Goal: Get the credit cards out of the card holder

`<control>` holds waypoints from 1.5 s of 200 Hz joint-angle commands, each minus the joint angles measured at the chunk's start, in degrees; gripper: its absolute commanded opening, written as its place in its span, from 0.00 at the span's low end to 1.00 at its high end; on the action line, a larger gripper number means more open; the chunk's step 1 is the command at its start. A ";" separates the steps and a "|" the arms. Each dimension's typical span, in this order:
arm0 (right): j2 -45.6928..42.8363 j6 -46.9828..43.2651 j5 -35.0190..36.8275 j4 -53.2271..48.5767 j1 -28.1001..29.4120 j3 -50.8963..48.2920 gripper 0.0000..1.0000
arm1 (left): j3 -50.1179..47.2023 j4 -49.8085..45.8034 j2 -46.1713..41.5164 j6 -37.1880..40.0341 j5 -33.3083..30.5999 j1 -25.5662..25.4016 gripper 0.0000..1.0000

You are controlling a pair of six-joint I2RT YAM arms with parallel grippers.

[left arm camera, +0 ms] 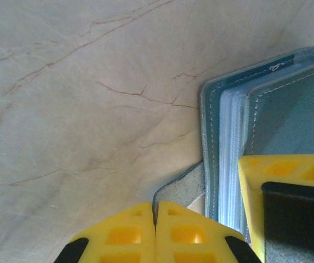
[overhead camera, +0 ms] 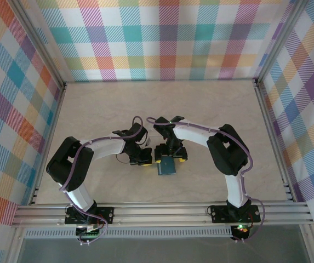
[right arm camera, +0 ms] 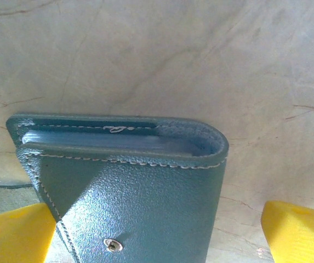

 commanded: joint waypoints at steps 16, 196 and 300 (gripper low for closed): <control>-3.77 -0.30 1.48 -3.37 0.47 0.31 0.96 | -0.30 -1.77 -0.43 0.95 -1.42 0.64 0.00; -11.07 -2.23 4.43 -4.80 -1.01 -2.72 0.59 | 1.77 -8.39 -1.46 0.91 -9.73 0.60 0.00; -12.73 -1.93 3.82 0.74 -2.87 -6.87 0.22 | 1.88 -11.78 -2.17 0.09 -15.25 0.64 0.00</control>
